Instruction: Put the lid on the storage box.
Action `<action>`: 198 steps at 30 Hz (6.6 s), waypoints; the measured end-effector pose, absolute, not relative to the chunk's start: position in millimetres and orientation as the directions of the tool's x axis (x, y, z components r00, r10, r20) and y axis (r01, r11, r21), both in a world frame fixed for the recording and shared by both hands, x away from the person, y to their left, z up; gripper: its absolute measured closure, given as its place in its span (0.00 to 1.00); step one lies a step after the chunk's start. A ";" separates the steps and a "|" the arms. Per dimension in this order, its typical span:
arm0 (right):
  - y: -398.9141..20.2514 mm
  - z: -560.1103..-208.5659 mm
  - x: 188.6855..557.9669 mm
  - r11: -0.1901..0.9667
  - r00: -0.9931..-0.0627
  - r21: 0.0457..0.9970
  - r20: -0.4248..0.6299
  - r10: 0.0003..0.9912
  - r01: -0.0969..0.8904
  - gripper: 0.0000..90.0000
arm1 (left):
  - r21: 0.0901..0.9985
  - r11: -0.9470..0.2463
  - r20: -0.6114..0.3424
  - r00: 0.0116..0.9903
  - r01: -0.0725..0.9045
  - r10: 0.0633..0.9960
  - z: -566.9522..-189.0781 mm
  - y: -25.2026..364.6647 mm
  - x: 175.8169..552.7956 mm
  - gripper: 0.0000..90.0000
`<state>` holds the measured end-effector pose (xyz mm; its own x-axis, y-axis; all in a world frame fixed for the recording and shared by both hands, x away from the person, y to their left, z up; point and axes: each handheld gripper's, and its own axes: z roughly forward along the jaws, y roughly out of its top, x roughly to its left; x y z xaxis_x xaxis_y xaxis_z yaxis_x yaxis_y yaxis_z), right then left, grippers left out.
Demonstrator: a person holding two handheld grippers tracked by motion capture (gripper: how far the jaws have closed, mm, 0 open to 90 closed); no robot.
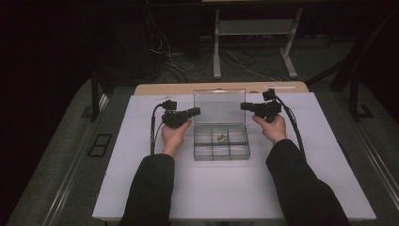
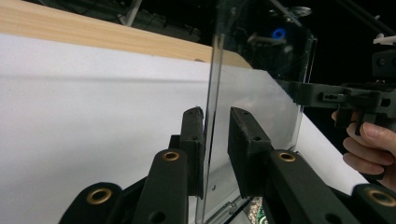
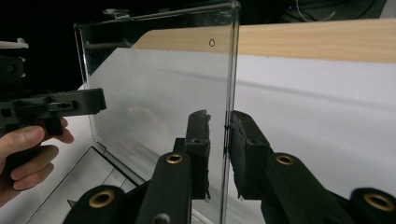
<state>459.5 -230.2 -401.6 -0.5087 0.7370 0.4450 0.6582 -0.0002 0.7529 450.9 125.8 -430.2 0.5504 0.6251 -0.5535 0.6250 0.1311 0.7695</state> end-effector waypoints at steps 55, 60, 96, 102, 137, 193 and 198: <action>-243.1 -395.6 392.3 0.055 -0.575 0.808 0.367 0.732 0.586 0.62 | 0.894 0.084 -0.395 0.687 0.440 0.610 -390.7 130.6 399.3 0.68; -251.9 -388.0 381.6 0.057 -0.577 0.802 0.377 0.724 0.595 0.55 | 0.896 0.083 -0.393 0.690 0.437 0.608 -391.4 130.1 391.2 0.64; -212.2 -332.7 384.6 0.213 -0.694 0.808 0.299 0.655 0.549 0.99 | 0.871 0.018 -0.381 0.650 0.492 0.657 -397.2 130.2 362.6 0.41; -205.6 -338.4 385.8 0.224 -0.691 0.791 0.312 0.652 0.569 0.99 | 0.871 0.020 -0.381 0.648 0.491 0.660 -398.8 130.5 360.5 0.41; -194.4 -373.0 359.8 0.258 -0.720 0.784 0.315 0.619 0.565 0.99 | 0.842 -0.075 -0.347 0.644 0.534 0.682 -419.1 131.8 335.5 0.40; -262.9 -401.7 277.5 0.193 -0.669 0.795 0.320 0.671 0.574 0.01 | 0.824 -0.178 -0.343 0.723 0.539 0.600 -421.3 152.1 277.3 0.00; -271.6 -409.0 268.3 0.201 -0.667 0.788 0.321 0.673 0.582 0.01 | 0.829 -0.183 -0.327 0.724 0.528 0.607 -422.6 157.1 270.2 0.00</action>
<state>268.3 -271.6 -409.0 -0.6667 0.6728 0.3206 0.5819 0.2012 0.7880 270.2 157.1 -422.6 0.7245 0.6067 -0.3271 0.5280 -0.1835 0.8292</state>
